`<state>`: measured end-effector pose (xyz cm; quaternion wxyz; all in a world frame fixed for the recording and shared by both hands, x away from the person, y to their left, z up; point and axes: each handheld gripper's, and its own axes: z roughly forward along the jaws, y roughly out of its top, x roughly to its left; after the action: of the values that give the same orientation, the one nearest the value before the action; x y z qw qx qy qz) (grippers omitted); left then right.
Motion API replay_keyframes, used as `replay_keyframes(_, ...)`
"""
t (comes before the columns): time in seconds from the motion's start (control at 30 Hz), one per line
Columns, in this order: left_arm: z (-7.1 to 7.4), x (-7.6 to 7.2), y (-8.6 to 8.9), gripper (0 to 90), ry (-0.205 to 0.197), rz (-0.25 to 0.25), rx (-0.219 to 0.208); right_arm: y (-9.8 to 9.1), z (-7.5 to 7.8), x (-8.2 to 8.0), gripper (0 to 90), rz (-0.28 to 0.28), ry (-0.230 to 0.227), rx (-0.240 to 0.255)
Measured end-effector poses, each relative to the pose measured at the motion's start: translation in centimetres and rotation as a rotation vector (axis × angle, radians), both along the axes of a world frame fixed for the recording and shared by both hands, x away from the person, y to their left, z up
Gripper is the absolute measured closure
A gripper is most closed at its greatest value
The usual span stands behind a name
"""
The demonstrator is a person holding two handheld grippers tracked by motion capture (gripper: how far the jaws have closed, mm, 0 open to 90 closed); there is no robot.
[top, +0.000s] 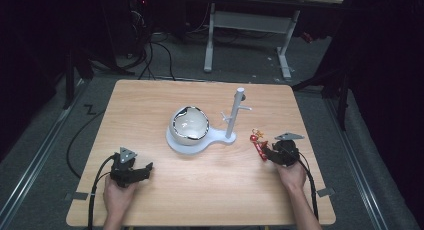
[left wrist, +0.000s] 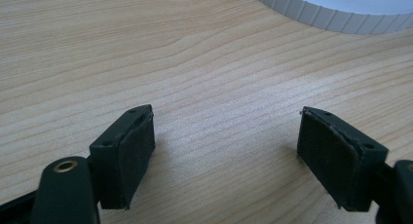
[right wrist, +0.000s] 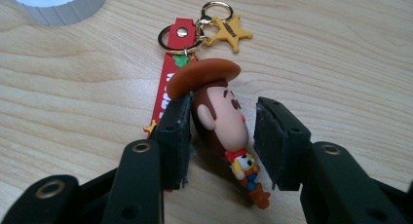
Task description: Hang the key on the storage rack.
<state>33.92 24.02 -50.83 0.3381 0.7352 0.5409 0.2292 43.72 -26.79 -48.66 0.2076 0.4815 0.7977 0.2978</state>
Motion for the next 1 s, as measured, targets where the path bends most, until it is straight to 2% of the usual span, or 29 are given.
replay_keyframes(0.3, 0.00, 0.00, 0.00, 22.1, 0.000, 0.000, 0.000, 0.08, -0.23, 0.14, 63.3, 0.015, 0.008, -0.001)
replay_keyframes(0.4, 0.00, 0.00, 0.00, 22.1, 0.000, 0.000, 0.000, 0.15, -0.33, 0.12, 65.0, 0.026, 0.005, -0.020)
replay_keyframes(0.7, 0.00, 0.00, 0.01, 22.2, 0.000, 0.000, -0.001, 0.22, -0.32, 0.04, 66.9, 0.031, -0.007, -0.032)
replay_keyframes(1.0, 0.00, 0.00, 0.01, 22.1, 0.000, 0.000, -0.001, -0.19, 0.02, -0.29, 67.2, 0.026, -0.015, -0.002)
